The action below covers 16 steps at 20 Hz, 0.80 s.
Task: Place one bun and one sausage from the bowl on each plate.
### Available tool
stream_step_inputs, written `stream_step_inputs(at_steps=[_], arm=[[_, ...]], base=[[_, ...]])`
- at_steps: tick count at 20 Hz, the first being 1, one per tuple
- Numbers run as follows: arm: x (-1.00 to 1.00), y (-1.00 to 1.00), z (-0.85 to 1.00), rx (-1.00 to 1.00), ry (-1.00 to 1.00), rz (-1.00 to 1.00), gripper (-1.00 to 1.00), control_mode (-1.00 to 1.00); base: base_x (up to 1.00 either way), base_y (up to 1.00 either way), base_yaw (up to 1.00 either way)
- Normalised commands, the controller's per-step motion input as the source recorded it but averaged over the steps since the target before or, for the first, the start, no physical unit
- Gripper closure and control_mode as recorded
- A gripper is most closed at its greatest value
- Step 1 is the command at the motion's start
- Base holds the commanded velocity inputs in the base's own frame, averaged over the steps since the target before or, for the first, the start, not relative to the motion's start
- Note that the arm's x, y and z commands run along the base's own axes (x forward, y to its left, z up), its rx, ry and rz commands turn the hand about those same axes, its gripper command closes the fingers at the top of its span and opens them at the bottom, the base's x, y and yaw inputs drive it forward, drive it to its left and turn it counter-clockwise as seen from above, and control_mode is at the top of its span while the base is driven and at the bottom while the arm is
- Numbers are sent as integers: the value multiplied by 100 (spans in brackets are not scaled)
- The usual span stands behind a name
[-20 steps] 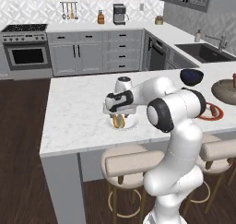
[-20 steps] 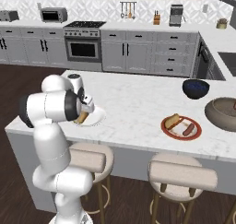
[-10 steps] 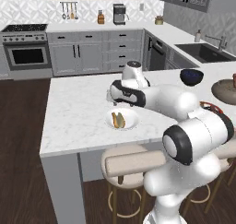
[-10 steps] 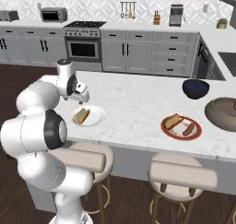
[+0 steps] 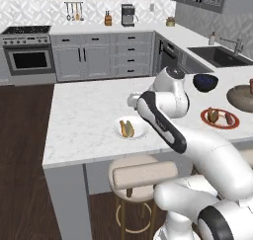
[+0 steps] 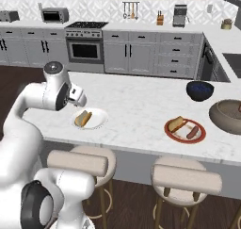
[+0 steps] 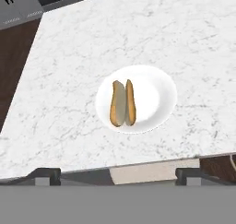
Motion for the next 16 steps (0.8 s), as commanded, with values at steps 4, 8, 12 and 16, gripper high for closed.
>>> stream_step_inputs(at_steps=[4, 8, 12, 16], arm=[[-25, -1, 14, 1, -4, 0, -100, 100], [0, 0, 0, 0, 0, 0, -100, 100], [0, 0, 0, 0, 0, 0, -100, 100], [0, 0, 0, 0, 0, 0, -100, 100]], base=[[-75, -30, -1], [-51, -99, -5], [-16, -100, -1], [0, -100, 0]])
